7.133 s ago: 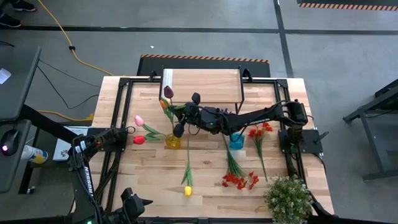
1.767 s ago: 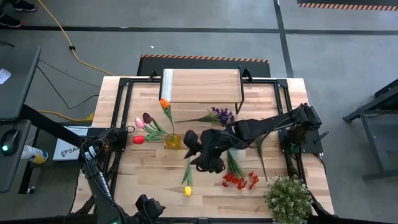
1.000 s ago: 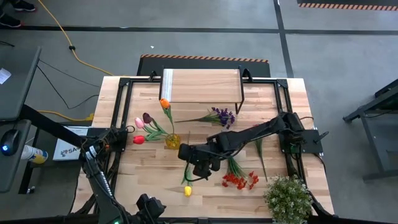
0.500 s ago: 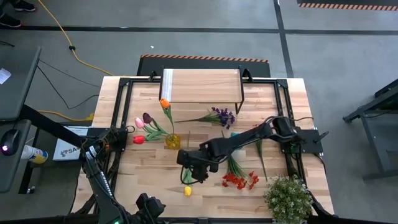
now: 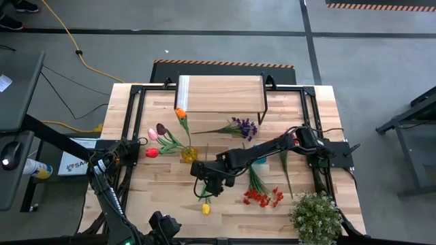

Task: Pick and place flowers into a vace then onto a shelf
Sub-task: Put the yellow tulip into the yellow vase

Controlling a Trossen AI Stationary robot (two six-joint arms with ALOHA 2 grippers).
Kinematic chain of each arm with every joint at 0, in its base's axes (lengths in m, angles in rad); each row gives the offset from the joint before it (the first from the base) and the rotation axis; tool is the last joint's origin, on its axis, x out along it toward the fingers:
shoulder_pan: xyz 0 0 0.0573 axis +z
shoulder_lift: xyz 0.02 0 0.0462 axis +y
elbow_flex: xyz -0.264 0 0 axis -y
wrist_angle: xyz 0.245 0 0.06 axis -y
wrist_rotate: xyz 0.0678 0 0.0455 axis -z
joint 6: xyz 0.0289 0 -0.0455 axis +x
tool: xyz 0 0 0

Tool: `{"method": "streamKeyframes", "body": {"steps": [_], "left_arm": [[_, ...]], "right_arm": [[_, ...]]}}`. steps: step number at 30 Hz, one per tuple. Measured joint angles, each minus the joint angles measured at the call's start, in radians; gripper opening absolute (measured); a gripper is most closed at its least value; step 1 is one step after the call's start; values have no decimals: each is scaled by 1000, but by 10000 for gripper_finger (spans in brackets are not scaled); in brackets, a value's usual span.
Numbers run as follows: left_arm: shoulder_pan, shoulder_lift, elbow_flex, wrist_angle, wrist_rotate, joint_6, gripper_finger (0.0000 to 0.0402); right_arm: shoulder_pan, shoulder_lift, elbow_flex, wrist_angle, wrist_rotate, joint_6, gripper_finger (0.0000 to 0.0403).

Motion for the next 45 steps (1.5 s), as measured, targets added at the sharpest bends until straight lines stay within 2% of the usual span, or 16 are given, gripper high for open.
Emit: {"method": "streamKeyframes", "body": {"steps": [13, 37, 45], "left_arm": [[0, 0, 0, -5, -2, 0, 317], [0, 0, 0, -9, -4, 1, 317], [0, 0, 0, -12, -4, 1, 317]], "right_arm": [[-14, 9, -14, 2, -29, 1, 131], [-41, 118, -13, 42, -27, 1, 130], [-52, 122, -13, 41, -67, 16, 130]]}}
